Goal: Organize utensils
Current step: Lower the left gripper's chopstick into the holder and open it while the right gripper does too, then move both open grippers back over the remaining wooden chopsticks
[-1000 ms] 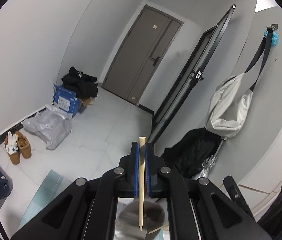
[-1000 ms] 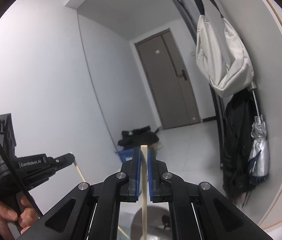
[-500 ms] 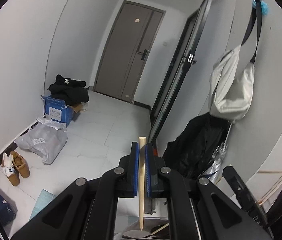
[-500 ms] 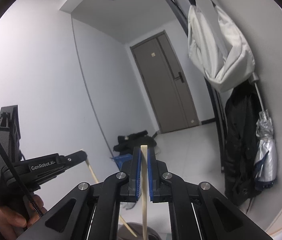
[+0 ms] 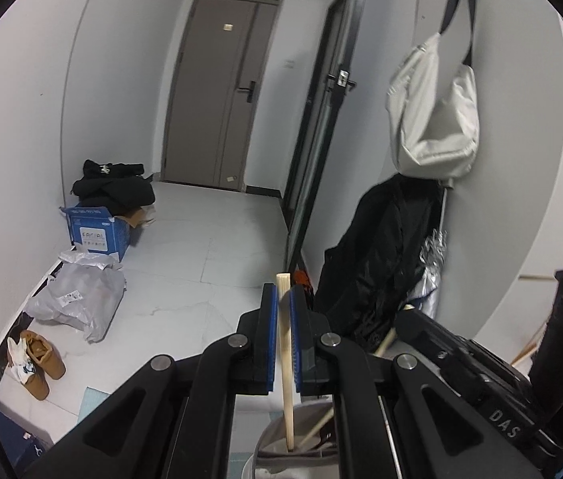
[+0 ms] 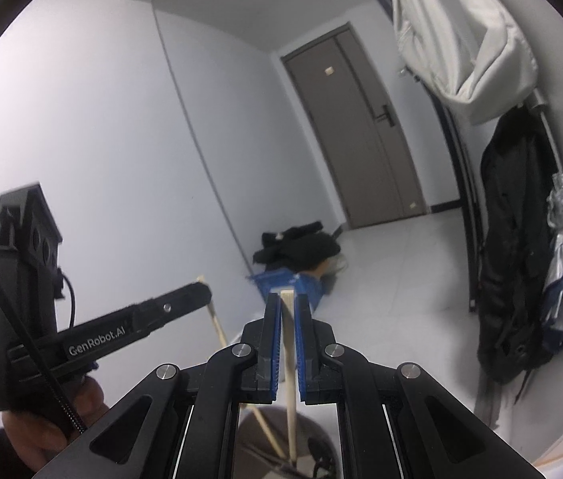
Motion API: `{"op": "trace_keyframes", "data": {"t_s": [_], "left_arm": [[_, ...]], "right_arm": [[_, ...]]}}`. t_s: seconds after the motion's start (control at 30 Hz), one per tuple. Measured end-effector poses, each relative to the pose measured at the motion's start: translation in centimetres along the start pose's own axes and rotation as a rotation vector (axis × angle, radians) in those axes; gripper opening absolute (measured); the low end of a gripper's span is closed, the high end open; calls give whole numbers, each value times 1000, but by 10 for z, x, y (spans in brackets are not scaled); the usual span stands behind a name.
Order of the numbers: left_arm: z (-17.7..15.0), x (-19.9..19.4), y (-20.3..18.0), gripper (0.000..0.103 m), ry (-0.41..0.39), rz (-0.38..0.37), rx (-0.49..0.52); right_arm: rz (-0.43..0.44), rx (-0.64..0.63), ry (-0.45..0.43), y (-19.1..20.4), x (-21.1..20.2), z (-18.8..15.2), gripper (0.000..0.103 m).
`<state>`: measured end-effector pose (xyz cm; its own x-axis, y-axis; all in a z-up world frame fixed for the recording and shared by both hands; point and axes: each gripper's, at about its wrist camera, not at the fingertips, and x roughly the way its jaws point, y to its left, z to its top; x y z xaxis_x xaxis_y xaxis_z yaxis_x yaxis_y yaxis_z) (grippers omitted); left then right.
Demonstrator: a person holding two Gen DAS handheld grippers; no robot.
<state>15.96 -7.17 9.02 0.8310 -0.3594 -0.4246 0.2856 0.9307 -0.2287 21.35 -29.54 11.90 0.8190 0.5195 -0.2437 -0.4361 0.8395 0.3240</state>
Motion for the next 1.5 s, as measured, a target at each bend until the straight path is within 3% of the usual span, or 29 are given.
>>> {"op": "trace_keyframes", "data": {"t_s": [0.2, 0.33, 0.47, 0.57, 0.67, 0.8, 1.0, 1.13, 1.3, 1.5], "left_arm": [[-11, 5, -1, 3, 65, -2, 44], [-18, 9, 7, 3, 137, -44, -5], [-21, 11, 15, 3, 180, -81, -62], [-24, 7, 14, 6, 192, -67, -64], [-24, 3, 18, 12, 207, -57, -101], [-23, -9, 21, 29, 192, -19, -118], [-24, -33, 29, 43, 166, 42, -154], [-26, -54, 31, 61, 129, 91, -171], [-33, -80, 30, 72, 80, 146, -195], [-40, -109, 32, 85, 24, 201, -205]], "right_arm": [[18, -50, 68, 5, 8, -12, 6], [35, -73, 97, 9, 8, -20, 8], [59, -12, 170, 7, 12, -31, 9], [66, -8, 217, 5, 15, -37, 9], [59, -16, 223, 7, 11, -41, 10], [33, 4, 198, 7, -2, -42, 25], [8, 45, 165, 9, -26, -42, 33], [2, 23, 142, 26, -42, -41, 41], [3, 15, 101, 45, -62, -38, 52], [-11, -31, 113, 70, -82, -46, 60]]}}
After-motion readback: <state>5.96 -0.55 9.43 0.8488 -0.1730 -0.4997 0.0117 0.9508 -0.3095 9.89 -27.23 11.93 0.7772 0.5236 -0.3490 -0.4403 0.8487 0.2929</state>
